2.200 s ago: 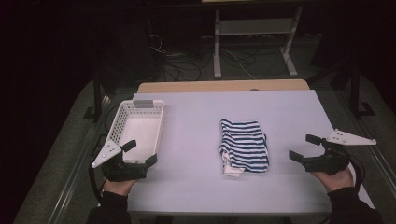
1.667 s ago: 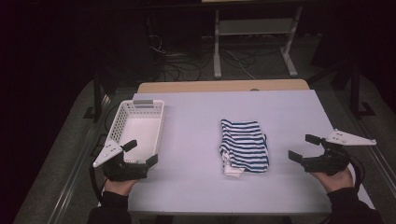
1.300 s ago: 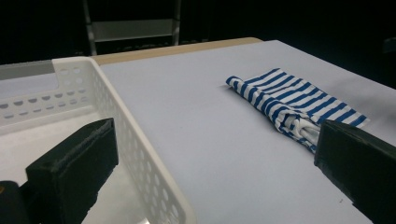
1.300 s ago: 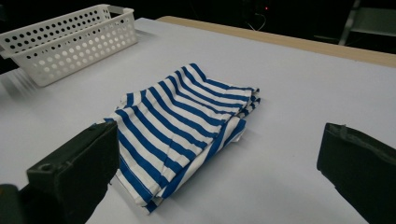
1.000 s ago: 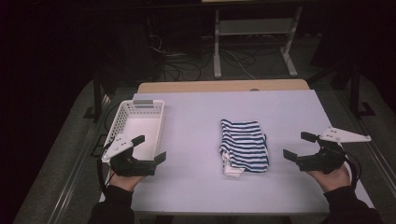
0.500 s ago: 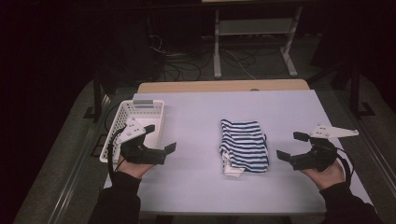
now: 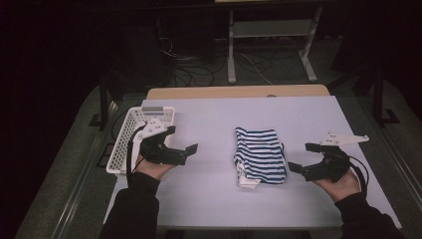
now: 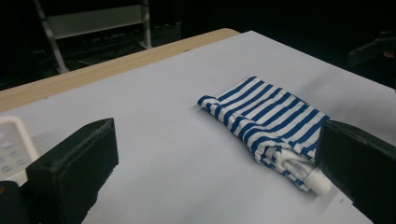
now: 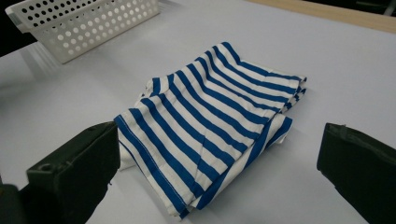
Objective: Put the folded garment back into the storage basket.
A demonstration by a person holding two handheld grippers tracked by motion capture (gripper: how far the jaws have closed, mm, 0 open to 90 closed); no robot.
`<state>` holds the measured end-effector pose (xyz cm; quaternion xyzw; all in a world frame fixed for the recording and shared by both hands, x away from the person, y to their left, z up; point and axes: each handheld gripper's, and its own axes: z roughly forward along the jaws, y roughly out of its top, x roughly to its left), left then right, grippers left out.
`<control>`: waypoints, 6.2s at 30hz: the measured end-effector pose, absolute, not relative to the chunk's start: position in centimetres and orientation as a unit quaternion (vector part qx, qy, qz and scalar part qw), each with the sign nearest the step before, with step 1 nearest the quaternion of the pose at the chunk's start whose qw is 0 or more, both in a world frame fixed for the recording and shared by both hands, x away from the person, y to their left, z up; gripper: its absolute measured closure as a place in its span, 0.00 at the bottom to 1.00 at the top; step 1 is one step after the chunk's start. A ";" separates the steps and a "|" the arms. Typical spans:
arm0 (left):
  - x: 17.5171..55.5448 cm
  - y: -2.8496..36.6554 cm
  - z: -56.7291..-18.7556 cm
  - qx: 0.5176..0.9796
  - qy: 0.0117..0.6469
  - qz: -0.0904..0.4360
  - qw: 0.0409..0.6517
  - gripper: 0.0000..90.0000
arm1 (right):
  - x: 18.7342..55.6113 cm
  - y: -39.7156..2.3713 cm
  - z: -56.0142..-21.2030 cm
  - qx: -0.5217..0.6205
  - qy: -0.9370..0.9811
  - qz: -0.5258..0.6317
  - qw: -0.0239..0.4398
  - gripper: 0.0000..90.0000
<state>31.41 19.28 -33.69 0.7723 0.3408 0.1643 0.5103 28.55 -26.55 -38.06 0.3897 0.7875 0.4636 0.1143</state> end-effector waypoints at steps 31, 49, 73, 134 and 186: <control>35.5 14.9 -34.1 0.782 0.349 0.119 0.503 0.00 | 29.6 -25.2 -39.7 0.419 0.792 0.440 0.063 0.00; 38.3 12.8 -35.6 0.778 0.370 0.079 0.501 0.00 | 30.2 -25.0 -41.1 0.442 0.797 0.410 0.029 0.00; 41.6 10.3 -39.6 0.791 0.405 0.017 0.458 0.00 | 30.8 -24.5 -42.9 0.469 0.799 0.376 -0.018 0.00; 43.0 5.2 -44.9 0.792 0.434 -0.060 0.425 0.74 | 31.4 -22.8 -44.5 0.479 0.795 0.355 -0.110 0.85; 42.2 8.6 -38.2 0.781 0.422 -0.003 0.460 0.94 | 31.2 -20.3 -39.1 0.438 0.795 0.414 -0.066 0.91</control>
